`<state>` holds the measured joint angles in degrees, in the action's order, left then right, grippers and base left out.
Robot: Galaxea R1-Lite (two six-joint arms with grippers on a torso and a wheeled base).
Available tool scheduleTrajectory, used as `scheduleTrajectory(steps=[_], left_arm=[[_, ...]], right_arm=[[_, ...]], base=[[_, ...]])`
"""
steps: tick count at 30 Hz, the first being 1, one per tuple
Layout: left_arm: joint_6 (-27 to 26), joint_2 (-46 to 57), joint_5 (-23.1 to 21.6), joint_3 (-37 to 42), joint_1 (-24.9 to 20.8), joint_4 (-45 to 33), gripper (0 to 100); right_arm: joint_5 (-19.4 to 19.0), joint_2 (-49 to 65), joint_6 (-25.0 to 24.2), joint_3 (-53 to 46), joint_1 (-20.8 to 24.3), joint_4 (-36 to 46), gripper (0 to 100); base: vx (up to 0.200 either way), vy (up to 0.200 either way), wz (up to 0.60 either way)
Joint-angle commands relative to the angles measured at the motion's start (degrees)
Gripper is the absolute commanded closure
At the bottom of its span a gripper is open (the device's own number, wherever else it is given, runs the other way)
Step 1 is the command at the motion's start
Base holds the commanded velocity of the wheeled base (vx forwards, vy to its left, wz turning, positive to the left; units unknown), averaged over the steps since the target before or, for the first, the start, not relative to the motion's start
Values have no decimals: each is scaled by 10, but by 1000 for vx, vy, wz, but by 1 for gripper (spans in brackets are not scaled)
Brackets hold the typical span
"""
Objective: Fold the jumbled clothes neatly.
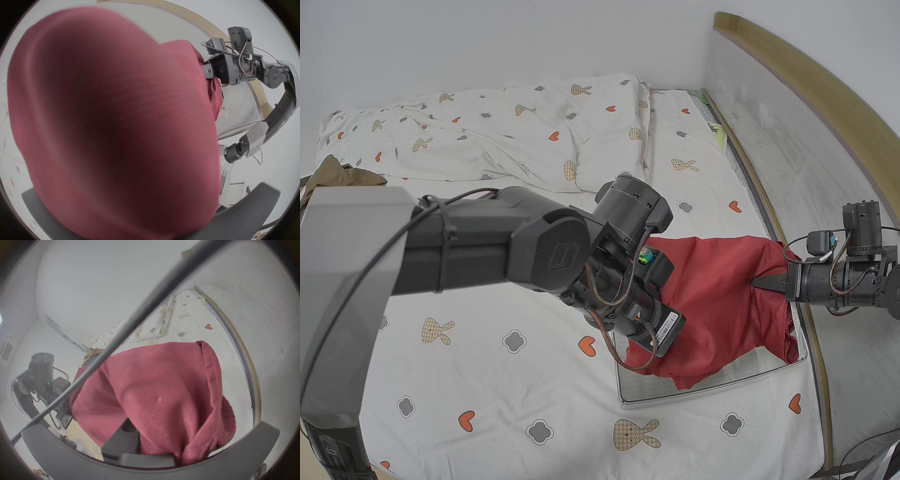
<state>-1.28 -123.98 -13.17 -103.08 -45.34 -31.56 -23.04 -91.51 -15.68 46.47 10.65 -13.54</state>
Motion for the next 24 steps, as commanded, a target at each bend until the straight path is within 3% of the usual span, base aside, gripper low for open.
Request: scheduleTrajectory(steps=[1, 23, 24], left_arm=[[0, -35, 0, -16, 5, 1, 100], [-1, -66, 0, -15, 11, 2, 100], [-1, -68, 1, -16, 11, 2, 0]], right_arm=[[-1, -31, 3, -3, -5, -1, 100], [0, -76, 24, -7, 3, -2, 100], [0, -76, 23, -6, 3, -2, 100]], base=[[0, 0, 0], [0, 0, 0], [0, 0, 0]])
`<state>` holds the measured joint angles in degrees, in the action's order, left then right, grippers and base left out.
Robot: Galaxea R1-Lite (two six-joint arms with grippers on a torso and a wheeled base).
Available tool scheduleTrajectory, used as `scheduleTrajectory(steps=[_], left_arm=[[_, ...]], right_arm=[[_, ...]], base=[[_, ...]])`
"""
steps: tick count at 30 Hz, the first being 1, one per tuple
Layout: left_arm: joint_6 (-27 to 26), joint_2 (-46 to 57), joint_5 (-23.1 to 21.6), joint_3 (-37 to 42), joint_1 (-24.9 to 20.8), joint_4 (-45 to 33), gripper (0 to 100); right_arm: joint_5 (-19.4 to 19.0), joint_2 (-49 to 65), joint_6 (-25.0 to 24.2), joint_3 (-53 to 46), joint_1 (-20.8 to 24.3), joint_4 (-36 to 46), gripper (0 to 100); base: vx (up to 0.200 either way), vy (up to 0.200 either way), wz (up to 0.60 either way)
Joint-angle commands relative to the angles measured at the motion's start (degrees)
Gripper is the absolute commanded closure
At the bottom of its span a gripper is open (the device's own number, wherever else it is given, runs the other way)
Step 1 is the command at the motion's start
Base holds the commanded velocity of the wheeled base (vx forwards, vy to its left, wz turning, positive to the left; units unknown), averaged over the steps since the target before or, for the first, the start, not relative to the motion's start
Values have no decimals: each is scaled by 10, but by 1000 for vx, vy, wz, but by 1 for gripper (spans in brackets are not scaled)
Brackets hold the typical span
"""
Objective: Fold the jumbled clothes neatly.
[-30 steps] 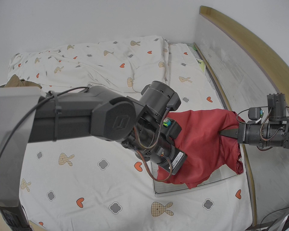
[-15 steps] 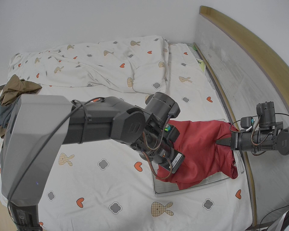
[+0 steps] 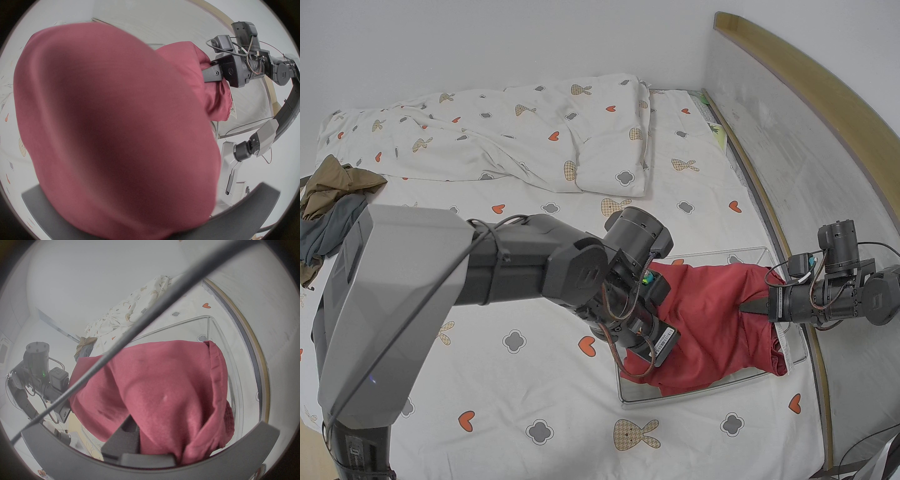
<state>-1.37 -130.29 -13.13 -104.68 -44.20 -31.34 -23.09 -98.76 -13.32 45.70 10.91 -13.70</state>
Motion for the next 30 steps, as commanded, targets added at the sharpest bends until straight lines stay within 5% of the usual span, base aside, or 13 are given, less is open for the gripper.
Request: scheduleTrajectory(steps=[1, 15, 30], left_arm=[[0, -5, 0, 0, 0, 0, 0], [0, 52, 27, -5, 5, -2, 0], [32, 86, 19, -3, -4, 0, 0]], right_arm=[[1, -3, 0, 2, 1, 0, 0], [4, 11, 1, -2, -1, 0, 0], [23, 164, -5, -16, 17, 9, 0]], base=[[0, 0, 0], [0, 0, 0], [0, 0, 0]])
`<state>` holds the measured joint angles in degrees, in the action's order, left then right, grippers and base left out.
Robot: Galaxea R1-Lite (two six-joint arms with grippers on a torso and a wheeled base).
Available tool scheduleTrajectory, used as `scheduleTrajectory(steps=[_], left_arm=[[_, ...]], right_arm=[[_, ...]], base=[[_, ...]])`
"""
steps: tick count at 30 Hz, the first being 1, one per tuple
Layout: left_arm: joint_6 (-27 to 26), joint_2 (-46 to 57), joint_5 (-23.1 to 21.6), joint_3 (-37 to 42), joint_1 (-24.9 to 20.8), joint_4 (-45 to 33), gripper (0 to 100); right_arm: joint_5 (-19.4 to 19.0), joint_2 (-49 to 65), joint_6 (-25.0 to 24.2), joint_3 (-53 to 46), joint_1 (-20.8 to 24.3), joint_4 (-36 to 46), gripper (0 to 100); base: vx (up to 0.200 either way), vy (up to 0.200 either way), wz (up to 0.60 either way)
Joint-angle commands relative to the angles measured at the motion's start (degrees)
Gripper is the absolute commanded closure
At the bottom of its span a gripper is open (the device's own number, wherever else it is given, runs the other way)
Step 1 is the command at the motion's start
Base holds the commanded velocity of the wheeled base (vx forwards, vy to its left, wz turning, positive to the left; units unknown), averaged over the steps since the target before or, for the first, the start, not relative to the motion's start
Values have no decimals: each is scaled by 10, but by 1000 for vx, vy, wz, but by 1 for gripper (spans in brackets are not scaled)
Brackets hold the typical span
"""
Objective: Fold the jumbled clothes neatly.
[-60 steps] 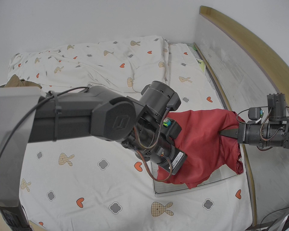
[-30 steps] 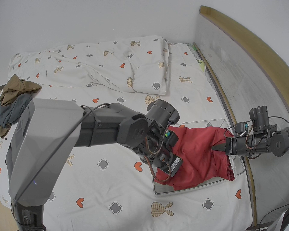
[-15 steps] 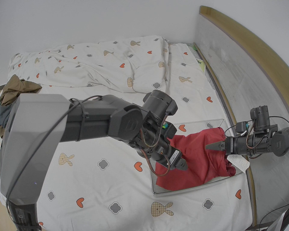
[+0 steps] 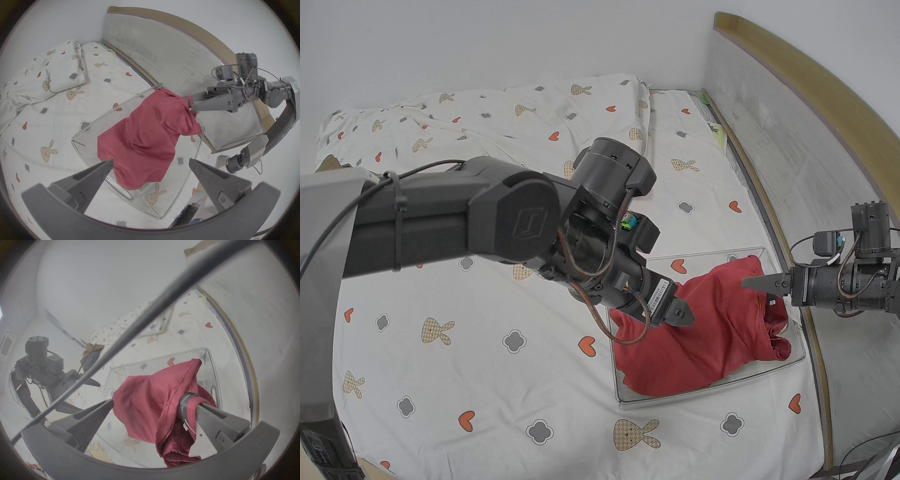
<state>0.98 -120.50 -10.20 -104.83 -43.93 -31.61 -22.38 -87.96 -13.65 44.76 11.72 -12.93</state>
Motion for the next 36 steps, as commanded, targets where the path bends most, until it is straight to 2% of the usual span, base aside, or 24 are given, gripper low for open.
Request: scheduleTrajectory(steps=[1, 2, 3, 4, 9, 13, 15, 16, 18, 19, 23, 31, 36], left_arm=[[9, -15, -12, -4, -6, 3, 0], [9, -15, -12, -4, -6, 3, 0], [10, -32, -27, -5, -10, 16, 0], [11, -36, -30, -5, -11, 17, 0], [14, -58, -35, -13, -19, 19, 0], [17, -90, -51, -28, -19, 19, 0], [19, -105, -53, -35, -19, 19, 0], [20, -117, -53, -40, -19, 18, 0], [20, -130, -52, -44, -19, 16, 0], [20, -135, -51, -44, -19, 16, 0], [20, -136, -51, -36, -11, 13, 0], [18, -134, -50, -28, 7, 12, 0], [16, -134, -50, -23, 25, 12, 0]], right_arm=[[20, 57, -1, -6, 9, 1, 0], [20, 57, -1, -6, 9, 1, 0], [44, 62, 2, -7, 7, 1, 0], [46, 62, 2, -6, 2, 1, 0], [47, 62, 3, -6, -21, 1, 0], [42, 65, -3, -7, -20, 1, 0], [21, 65, -10, -12, -6, 1, 0], [-11, 61, -23, -20, 15, -2, 0], [-64, 46, -59, -22, 30, -5, 0], [-96, 13, -85, -20, 30, -8, 0], [-166, -83, -120, -18, 30, -35, 0], [-175, -214, -130, -6, 22, -115, 0], [-173, -238, -125, 6, -2, -124, 0]], base=[[0, 0, 0], [0, 0, 0], [0, 0, 0], [0, 0, 0], [0, 0, 0], [0, 0, 0], [0, 0, 0], [0, 0, 0], [0, 0, 0], [0, 0, 0], [0, 0, 0], [0, 0, 0], [0, 0, 0]])
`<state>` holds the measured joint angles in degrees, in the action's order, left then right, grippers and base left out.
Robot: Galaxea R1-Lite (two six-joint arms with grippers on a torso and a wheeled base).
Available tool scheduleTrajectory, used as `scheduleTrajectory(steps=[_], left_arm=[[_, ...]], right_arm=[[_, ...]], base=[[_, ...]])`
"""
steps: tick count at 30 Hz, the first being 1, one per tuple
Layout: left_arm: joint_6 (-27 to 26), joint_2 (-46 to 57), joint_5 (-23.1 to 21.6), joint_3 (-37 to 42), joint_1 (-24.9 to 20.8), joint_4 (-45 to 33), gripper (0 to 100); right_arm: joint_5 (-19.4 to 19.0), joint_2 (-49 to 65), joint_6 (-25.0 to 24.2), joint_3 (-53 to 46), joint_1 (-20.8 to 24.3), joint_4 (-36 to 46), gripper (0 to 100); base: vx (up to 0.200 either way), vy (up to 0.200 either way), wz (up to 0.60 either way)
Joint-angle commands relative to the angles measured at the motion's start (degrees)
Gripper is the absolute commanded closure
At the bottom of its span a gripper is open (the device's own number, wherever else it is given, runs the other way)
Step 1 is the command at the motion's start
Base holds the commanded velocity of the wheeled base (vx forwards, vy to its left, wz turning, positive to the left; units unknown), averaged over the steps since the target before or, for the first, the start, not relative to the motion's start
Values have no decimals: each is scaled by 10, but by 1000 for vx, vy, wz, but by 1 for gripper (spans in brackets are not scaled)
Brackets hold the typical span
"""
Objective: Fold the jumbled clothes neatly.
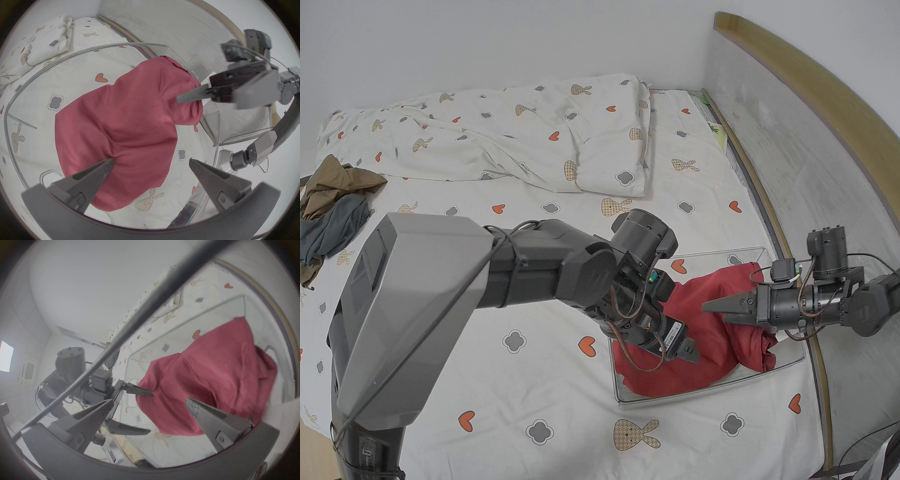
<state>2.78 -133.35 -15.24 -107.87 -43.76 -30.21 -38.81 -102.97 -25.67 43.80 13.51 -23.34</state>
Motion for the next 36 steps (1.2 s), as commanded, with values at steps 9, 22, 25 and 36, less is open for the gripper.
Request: scheduleTrajectory(steps=[9, 22, 25, 36], left_arm=[[-16, 25, 0, 34, 43, 0, 0], [-15, 53, -1, 37, 36, 2, 0], [-14, 71, -1, 38, 25, 2, 0], [-8, 143, 0, 49, -12, 3, 0]], right_arm=[[19, -79, 36, 1, -89, -86, 0], [11, 20, 18, -51, -62, -97, 0], [-14, 100, -32, -65, -22, -95, 0], [-32, 210, -71, -77, 11, -74, 0]], base=[[0, 0, 0], [0, 0, 0], [0, 0, 0], [0, 0, 0]])
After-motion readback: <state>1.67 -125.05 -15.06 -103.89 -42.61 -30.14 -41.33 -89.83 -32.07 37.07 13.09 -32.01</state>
